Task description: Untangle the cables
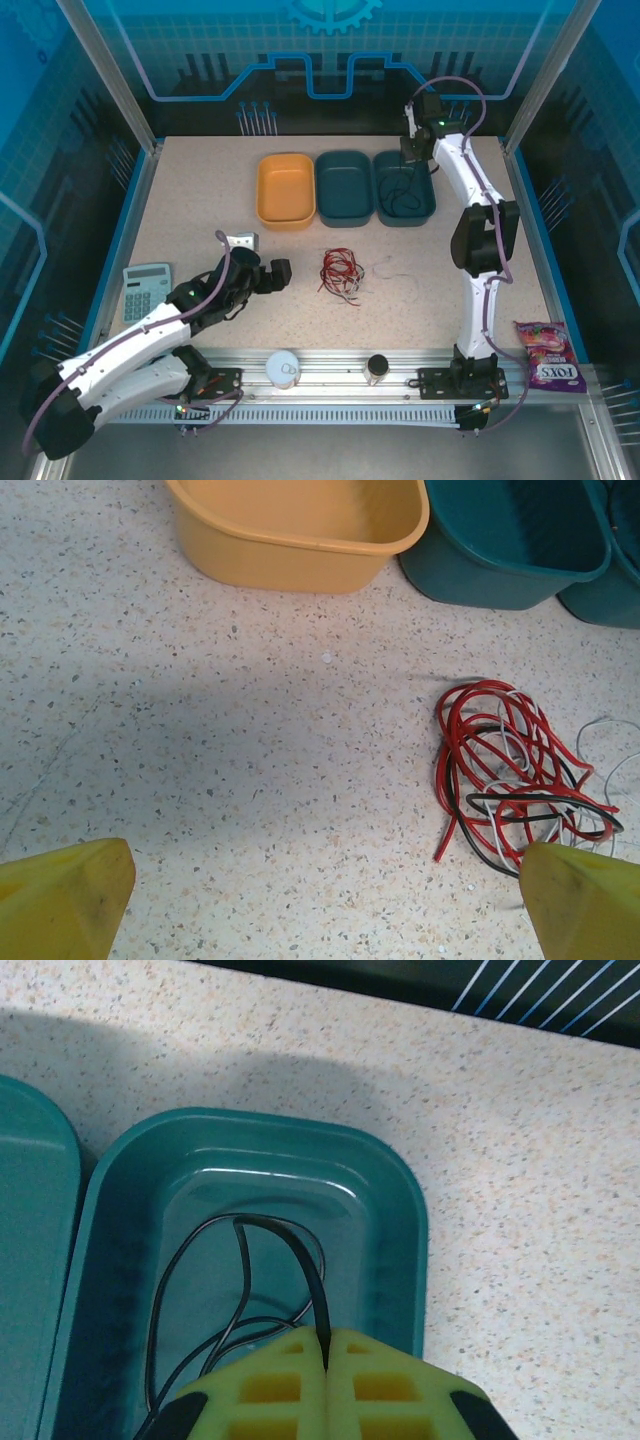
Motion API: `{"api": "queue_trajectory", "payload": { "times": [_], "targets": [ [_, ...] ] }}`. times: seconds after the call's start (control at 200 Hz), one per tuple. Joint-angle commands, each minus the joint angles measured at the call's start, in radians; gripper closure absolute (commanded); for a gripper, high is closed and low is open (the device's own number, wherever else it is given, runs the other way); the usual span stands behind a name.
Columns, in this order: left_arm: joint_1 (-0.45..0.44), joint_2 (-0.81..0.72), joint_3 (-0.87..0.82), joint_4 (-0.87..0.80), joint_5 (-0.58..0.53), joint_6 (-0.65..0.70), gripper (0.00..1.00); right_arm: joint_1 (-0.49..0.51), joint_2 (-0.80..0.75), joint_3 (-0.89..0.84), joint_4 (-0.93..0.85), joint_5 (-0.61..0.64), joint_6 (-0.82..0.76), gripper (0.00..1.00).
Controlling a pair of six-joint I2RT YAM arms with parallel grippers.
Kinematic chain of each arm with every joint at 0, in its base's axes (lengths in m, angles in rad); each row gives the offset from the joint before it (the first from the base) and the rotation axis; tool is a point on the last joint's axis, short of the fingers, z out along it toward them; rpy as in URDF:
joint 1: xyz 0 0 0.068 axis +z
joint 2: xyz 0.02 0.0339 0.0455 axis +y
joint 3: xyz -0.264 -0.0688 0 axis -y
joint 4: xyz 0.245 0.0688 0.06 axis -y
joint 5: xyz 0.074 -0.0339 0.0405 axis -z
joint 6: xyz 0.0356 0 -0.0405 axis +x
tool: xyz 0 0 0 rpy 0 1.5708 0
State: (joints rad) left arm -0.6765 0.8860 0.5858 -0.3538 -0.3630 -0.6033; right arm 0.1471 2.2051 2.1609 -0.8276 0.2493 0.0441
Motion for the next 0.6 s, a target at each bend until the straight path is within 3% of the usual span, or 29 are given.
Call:
{"api": "queue_trajectory", "payload": {
  "times": [0.0, 0.42, 0.595],
  "targets": [
    [0.008, 0.011, 0.003, 0.016, -0.012, -0.005, 0.01, -0.012, 0.027, -0.037, 0.02, -0.045, 0.003, 1.0],
    [0.014, 0.019, -0.02, 0.029, -0.017, -0.011, 0.01, 0.01, 0.053, -0.199, 0.109, -0.046, -0.001, 1.0],
    [0.013, 0.029, -0.006, 0.027, -0.013, -0.009, 0.01, 0.015, 0.054, -0.187, 0.096, -0.004, 0.002, 0.86]
  ]
}}
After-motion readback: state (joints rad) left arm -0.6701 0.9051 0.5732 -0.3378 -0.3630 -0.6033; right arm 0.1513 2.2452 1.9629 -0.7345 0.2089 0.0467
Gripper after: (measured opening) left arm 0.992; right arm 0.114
